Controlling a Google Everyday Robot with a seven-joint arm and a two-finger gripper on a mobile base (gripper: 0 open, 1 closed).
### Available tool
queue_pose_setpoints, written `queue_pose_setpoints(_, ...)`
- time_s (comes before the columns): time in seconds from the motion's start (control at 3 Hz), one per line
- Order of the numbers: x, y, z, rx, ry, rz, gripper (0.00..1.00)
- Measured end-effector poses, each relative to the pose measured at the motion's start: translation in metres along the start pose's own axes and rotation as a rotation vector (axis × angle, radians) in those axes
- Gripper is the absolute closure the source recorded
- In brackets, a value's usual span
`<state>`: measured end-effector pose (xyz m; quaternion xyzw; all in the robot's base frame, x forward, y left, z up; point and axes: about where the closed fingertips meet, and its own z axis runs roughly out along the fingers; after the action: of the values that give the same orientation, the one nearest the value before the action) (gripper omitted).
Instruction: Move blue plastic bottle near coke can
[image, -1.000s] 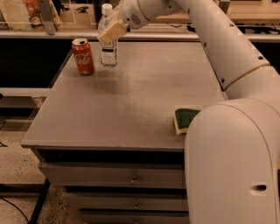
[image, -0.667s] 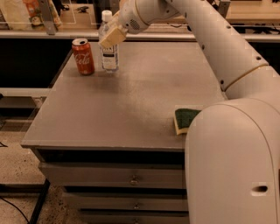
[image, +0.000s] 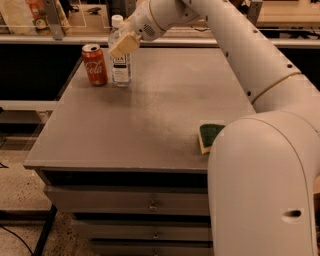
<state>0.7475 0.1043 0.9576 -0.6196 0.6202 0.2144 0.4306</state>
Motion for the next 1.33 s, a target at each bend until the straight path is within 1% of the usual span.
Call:
queue_pose_setpoints(0.33,-0.008,0.005,0.004,-0.019,0.012,-0.010,0.36)
queue_pose_setpoints(0.67,-0.006,0.003,0.010,-0.015,0.032,-0.005,0.12)
queue_pose_setpoints(1.0,-0.001,0.002,0.017,-0.006,0.067,-0.014,0.00)
queue_pose_setpoints(1.33,0.015,0.001,0.019,-0.022,0.090,0.025,0.00)
